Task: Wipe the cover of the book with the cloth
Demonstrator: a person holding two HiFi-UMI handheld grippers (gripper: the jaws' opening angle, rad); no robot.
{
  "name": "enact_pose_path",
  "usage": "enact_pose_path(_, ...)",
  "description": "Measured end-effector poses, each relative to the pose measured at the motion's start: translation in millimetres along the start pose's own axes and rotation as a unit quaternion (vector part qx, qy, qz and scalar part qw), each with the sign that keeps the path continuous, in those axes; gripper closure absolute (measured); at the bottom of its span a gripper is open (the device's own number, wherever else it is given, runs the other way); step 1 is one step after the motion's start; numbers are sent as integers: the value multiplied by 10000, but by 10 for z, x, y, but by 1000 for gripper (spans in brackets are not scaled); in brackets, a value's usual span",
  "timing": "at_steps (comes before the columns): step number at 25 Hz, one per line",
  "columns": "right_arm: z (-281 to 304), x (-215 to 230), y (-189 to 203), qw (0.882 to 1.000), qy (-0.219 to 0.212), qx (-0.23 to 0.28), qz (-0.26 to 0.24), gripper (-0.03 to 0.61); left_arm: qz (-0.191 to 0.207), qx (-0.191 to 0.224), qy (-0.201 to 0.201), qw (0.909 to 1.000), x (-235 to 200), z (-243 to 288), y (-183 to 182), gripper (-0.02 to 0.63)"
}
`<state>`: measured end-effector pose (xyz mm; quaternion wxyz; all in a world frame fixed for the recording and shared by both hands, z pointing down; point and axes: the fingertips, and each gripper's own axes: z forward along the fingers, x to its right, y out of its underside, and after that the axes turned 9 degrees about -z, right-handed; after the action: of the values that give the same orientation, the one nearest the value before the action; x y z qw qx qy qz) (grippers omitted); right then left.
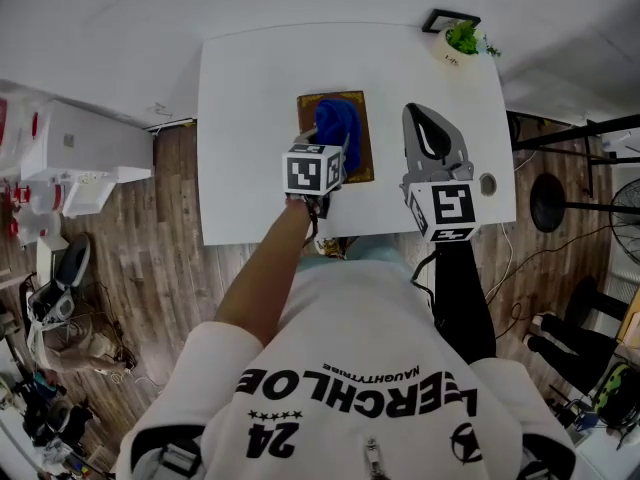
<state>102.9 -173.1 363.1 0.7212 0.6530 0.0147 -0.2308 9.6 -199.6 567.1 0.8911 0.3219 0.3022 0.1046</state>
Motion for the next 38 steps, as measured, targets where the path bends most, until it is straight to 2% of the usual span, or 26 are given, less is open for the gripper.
enact_pose_path(5,-100,67,58,9999,130,-104,5,575,322,-572,217,9976,275,383,362,430)
enact_pose_path(7,-127,60,96,9998,130,-163,-15,575,654,-654,191,9955,345,424,428,431)
enact_pose_path(9,-132,56,115,9997,114,-191,-40,575,763,-643,174,9949,367,422,417,431)
enact_pose_path(14,-105,56,90,9999,52,-132,-91,575,633,-579,85,9963,254,358,368,433)
enact_pose_path(21,67,-111,44,9997,-219,6,-99,575,670,-445,-428,9958,-275,119,379,433)
enact_pose_path(31,226,-359,-22,9988,-463,91,-133,575,198,-356,-1122,9928,-991,-376,436,431)
enact_pose_path(34,217,-378,-41,9987,-478,101,-152,575,44,-264,-1144,9931,-1020,-451,404,431)
enact_pose_path(38,163,-339,-28,9990,-411,100,-143,575,166,-56,-943,9954,-784,-483,243,432)
